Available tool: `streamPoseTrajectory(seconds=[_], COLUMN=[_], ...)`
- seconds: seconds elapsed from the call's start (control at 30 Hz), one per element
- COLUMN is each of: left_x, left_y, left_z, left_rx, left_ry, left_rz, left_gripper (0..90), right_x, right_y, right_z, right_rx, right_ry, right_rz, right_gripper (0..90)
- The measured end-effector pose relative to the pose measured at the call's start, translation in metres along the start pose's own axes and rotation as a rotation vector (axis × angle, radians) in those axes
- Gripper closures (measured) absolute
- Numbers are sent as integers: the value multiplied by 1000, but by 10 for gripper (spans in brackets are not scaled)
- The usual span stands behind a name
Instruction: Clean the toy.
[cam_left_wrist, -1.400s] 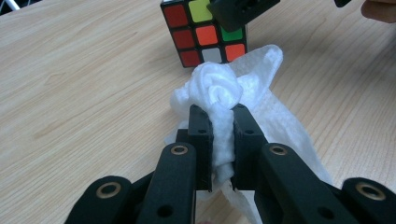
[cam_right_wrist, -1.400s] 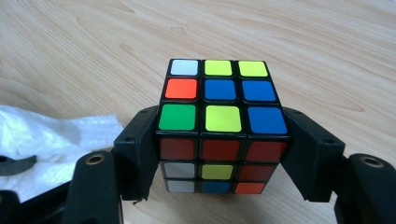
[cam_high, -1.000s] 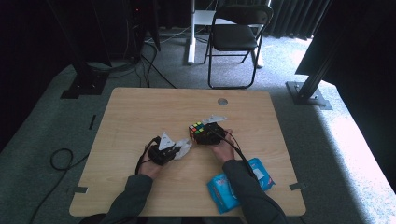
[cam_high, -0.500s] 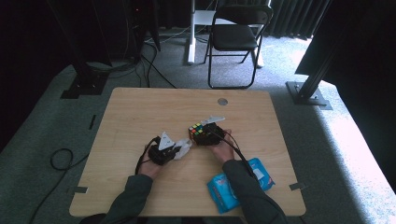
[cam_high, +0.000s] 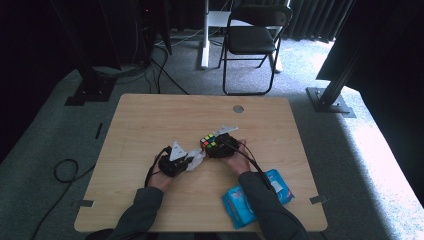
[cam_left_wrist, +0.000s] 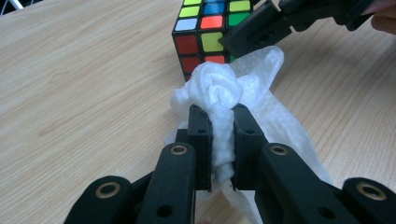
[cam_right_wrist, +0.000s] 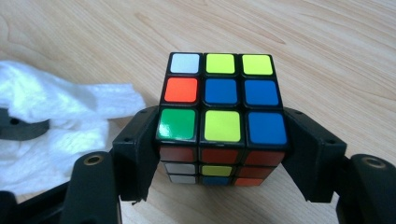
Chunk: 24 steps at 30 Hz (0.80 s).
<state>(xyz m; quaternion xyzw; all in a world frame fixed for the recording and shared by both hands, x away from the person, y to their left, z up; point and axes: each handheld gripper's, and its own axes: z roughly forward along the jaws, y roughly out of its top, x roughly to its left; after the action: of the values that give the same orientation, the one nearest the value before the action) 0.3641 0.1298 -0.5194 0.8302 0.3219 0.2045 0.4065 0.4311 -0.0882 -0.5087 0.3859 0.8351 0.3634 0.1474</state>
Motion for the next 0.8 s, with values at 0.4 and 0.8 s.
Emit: streamPoseTrajectory(seconds=[0.4, 0.8], left_x=[2, 2], left_y=[-1, -1], left_z=[-1, -2], left_rx=[-5, -6], left_ry=[5, 5], left_rz=[-10, -10], left_gripper=[810, 809], right_x=[0, -14], right_y=[1, 2], right_z=[-6, -15], right_rx=[-49, -134], right_ry=[49, 32], right_rz=[2, 102], right_gripper=[323, 487])
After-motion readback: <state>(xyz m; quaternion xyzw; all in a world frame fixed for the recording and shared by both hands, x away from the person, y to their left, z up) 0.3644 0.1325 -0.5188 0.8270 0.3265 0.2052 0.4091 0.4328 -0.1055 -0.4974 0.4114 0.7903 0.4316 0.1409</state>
